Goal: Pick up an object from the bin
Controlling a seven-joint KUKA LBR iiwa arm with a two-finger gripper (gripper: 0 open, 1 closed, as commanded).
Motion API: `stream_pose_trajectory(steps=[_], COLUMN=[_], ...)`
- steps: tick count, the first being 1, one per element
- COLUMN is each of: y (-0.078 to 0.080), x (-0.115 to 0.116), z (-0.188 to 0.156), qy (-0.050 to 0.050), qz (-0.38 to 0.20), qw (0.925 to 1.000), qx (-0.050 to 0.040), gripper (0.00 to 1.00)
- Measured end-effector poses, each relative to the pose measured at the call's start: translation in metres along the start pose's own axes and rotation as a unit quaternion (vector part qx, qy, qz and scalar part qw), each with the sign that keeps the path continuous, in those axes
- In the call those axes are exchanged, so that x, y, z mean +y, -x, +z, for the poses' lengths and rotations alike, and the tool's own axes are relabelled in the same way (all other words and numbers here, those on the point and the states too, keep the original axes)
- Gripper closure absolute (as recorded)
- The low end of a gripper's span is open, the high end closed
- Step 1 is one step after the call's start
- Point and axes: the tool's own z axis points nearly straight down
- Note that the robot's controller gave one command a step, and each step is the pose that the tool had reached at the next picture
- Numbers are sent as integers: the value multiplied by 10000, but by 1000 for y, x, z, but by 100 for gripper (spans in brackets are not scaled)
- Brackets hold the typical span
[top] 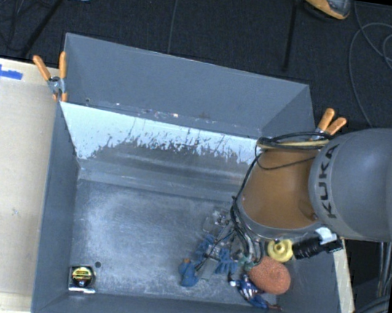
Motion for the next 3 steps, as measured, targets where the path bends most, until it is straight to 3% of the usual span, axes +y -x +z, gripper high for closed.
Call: stream_pose_trajectory(steps=[1, 2, 3], y=[24, 24, 11], x=[-55, -55, -52], z=[21, 21, -27], qy=[-1, -1, -8], qz=[211, 213, 195], qw=[9998, 9998, 9998], qx=[-11, -11, 40], gripper=[100, 100, 100])
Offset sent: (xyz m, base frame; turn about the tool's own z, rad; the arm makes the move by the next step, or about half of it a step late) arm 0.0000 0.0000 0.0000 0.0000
